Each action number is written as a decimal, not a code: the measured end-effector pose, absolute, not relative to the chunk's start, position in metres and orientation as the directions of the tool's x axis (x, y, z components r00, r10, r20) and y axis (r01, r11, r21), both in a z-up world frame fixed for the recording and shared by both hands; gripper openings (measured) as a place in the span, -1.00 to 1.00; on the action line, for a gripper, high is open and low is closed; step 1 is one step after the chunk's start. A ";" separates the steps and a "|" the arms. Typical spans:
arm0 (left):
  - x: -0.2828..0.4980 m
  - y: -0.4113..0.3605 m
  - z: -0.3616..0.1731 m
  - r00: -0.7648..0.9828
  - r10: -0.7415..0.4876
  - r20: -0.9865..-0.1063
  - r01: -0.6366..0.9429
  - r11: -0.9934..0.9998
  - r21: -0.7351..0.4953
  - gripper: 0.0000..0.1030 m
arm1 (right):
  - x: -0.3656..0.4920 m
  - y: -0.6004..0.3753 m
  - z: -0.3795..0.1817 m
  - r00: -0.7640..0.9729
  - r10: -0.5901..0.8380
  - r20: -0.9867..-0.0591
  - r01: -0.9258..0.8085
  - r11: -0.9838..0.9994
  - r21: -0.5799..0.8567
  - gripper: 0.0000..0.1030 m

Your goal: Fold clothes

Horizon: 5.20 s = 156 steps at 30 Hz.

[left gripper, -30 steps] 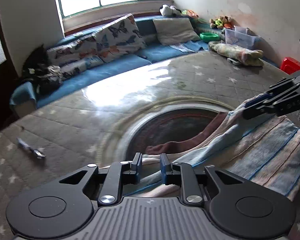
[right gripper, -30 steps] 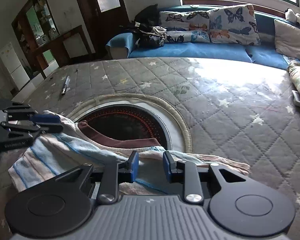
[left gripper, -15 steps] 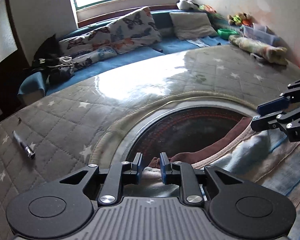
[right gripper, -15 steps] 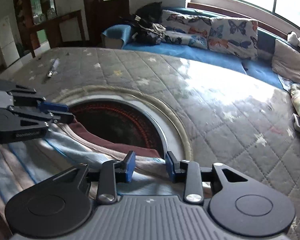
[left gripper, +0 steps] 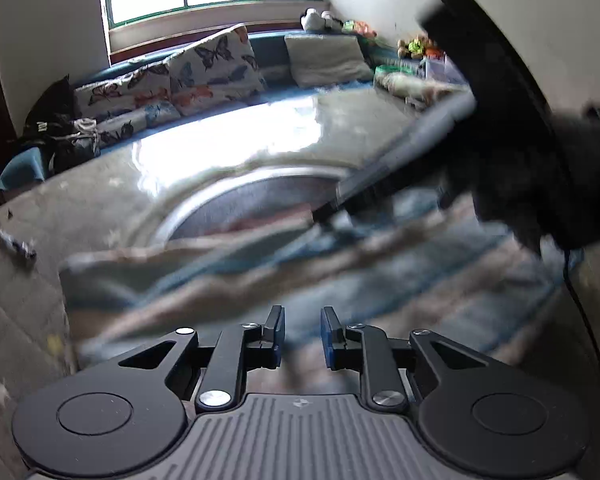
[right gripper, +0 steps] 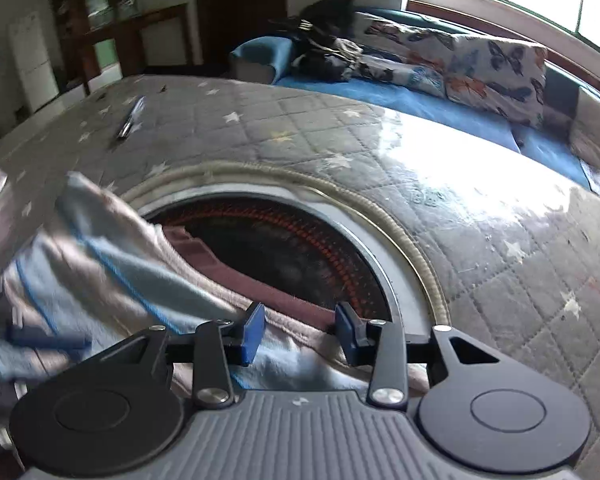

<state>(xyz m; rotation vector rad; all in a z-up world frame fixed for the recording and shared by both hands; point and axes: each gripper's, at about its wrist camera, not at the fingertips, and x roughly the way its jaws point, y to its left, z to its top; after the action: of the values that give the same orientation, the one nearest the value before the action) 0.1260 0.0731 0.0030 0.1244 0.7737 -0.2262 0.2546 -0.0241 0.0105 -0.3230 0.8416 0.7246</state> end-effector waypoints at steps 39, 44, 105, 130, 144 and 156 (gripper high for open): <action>0.184 0.151 0.002 0.707 0.010 -0.708 -0.025 1.000 -0.012 -0.52 | 0.253 -0.085 0.018 0.446 0.392 -0.805 -0.626 0.779 0.033 -0.30; 0.185 0.156 0.002 0.713 0.026 -0.701 -0.060 0.998 -0.024 -0.52 | 0.258 -0.094 0.015 0.463 0.415 -0.783 -0.612 0.789 0.057 -0.30; 0.012 0.156 0.016 0.665 -0.077 -0.743 -0.074 0.983 -0.168 -0.68 | 0.114 -0.184 0.028 0.426 0.451 -0.784 -0.699 0.714 0.030 -0.16; 0.002 0.151 0.018 0.651 -0.070 -0.756 0.008 0.996 -0.085 -0.56 | 0.101 -0.242 0.031 0.443 0.406 -0.800 -0.556 0.824 0.110 -0.72; 0.037 0.154 0.051 0.750 -0.034 -0.660 -0.015 0.998 -0.068 -0.36 | 0.159 -0.219 0.058 0.549 0.422 -0.722 -0.536 0.840 0.083 -0.59; 0.120 0.165 0.018 0.701 0.018 -0.712 -0.077 0.996 -0.051 -0.46 | 0.234 -0.185 0.023 0.560 0.388 -0.732 -0.446 0.886 0.128 -0.59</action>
<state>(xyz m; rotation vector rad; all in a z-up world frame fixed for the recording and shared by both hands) 0.1196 0.1654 0.0182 -0.0786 0.7918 0.0533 0.2336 -0.1853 0.0226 -0.0751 0.8433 0.4917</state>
